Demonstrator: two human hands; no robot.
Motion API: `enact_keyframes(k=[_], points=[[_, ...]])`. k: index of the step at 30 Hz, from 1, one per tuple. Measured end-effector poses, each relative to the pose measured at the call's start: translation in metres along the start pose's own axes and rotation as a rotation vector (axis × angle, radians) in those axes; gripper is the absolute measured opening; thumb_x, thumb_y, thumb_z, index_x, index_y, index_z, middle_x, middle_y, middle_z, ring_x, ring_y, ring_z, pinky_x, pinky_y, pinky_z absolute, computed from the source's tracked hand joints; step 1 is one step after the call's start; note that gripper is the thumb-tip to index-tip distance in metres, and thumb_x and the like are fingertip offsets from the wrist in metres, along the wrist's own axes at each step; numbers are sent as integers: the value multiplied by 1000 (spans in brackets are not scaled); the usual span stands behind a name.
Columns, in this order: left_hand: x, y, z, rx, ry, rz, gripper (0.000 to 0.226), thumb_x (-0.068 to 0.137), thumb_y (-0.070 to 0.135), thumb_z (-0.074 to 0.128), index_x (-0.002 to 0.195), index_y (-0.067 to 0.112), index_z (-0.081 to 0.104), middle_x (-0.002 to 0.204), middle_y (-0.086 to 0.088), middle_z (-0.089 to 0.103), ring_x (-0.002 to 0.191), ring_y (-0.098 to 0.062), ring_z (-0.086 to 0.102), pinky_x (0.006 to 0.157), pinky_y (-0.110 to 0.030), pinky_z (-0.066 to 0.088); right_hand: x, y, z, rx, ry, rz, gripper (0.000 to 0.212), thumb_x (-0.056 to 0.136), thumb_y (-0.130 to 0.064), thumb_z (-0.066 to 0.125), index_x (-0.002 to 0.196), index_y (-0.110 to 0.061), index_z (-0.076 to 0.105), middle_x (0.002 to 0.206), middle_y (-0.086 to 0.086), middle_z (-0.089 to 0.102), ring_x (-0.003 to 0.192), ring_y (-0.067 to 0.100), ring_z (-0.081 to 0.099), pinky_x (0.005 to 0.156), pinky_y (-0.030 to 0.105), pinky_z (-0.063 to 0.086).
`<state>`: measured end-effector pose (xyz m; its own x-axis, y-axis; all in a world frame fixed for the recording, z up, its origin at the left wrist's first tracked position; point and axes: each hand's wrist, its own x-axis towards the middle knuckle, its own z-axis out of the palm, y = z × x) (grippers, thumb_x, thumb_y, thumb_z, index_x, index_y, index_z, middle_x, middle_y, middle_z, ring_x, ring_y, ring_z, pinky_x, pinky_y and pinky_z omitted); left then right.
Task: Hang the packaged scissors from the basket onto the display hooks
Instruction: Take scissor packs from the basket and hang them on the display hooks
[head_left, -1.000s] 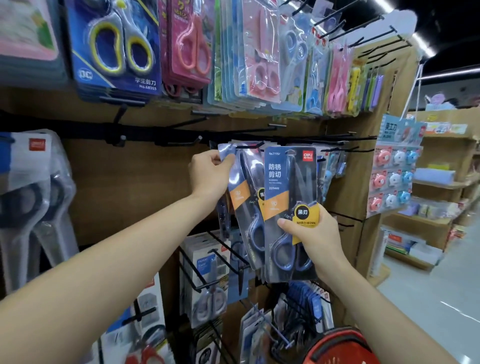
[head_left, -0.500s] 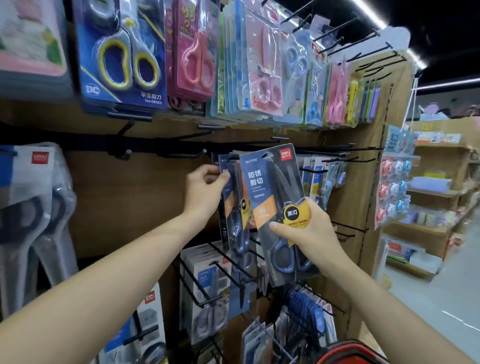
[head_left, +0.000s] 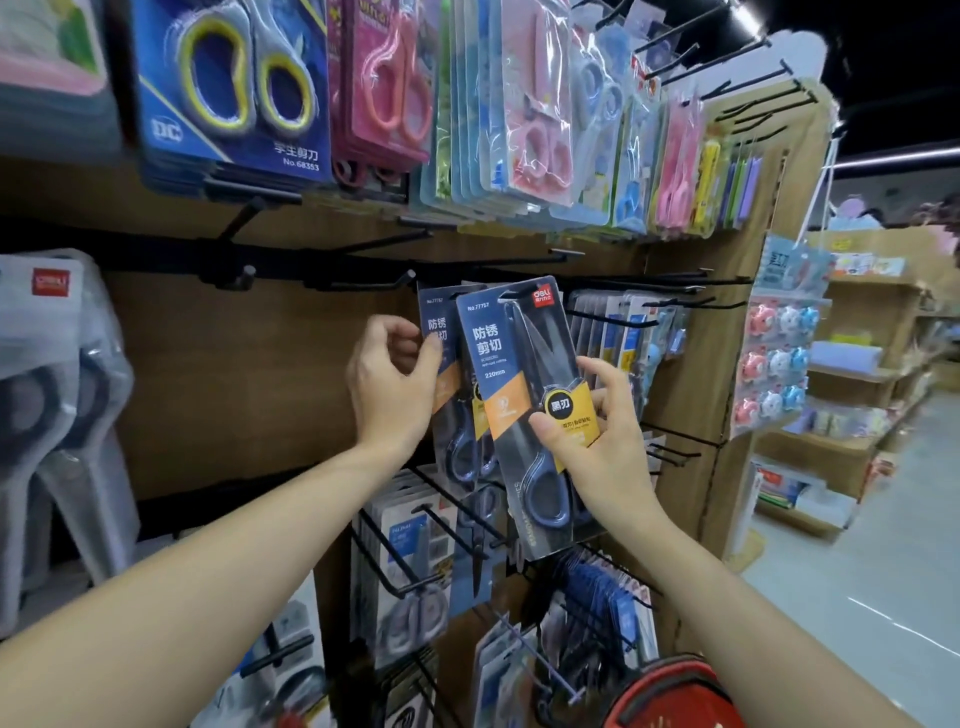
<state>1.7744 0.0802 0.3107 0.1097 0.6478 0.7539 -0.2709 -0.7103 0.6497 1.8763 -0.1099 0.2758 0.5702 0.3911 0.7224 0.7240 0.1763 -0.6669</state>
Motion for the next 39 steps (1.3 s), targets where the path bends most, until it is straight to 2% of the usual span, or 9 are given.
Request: enact_keyframes(k=[4,7,12,17,25,31,34,36,39], points=[[-12,21,0,-220,-318,-82,22,90,40,74,108,28,67,91,4,73,84,-14,71,70,-29,57,-6,0,5,22,81,-53,57,84,-20,85,133,-25,56,107,2,65,89,9,69,77,19,55],[-18,28,0,-262,-475,-127,23,94,21,75,115,23,67,89,-3,77,82,-23,76,64,-32,59,-7,2,5,-64,79,-93,60,84,-27,85,136,-26,56,120,1,62,103,11,67,86,22,56],[-19,30,0,-259,-459,-155,12,96,12,72,104,19,67,84,-7,77,77,-20,76,60,-27,57,-24,12,-1,-340,21,-246,67,87,-26,82,147,-25,54,155,-3,35,134,-4,41,107,11,37],[-18,27,3,-249,-418,-160,12,97,12,72,104,20,68,84,-10,77,80,-29,75,65,-36,63,-36,17,1,-518,-96,-352,74,89,-46,76,154,-29,45,169,-7,22,151,10,24,118,14,15],[-3,15,1,-278,-340,-237,18,96,11,72,113,13,68,85,-12,75,76,-18,71,59,-21,55,-17,15,14,-513,-120,-290,89,82,-44,84,157,-24,41,167,-7,27,150,9,28,118,22,23],[2,-9,-9,68,-215,-14,69,80,26,88,141,24,55,124,4,55,104,-11,60,90,-24,53,9,26,20,-542,-186,-269,86,81,-45,85,154,-25,46,166,-3,29,149,19,36,118,39,37],[2,-20,-10,94,-280,-42,79,81,23,87,149,33,48,133,5,46,121,-20,56,103,-41,52,22,29,26,-601,-241,-249,89,80,-47,85,156,-26,43,167,-1,27,149,22,35,118,39,34],[2,-27,-10,120,-343,-62,86,82,19,85,153,39,41,136,4,53,120,-23,60,100,-43,54,29,32,33,-637,-283,-221,92,82,-49,83,158,-24,39,168,-1,24,153,21,27,121,38,28],[2,-30,-12,105,-404,-65,90,86,14,82,157,42,35,133,5,61,104,-15,66,83,-18,52,36,41,46,-715,-342,-210,92,88,-46,78,162,-20,30,170,2,21,156,24,22,125,44,29]])
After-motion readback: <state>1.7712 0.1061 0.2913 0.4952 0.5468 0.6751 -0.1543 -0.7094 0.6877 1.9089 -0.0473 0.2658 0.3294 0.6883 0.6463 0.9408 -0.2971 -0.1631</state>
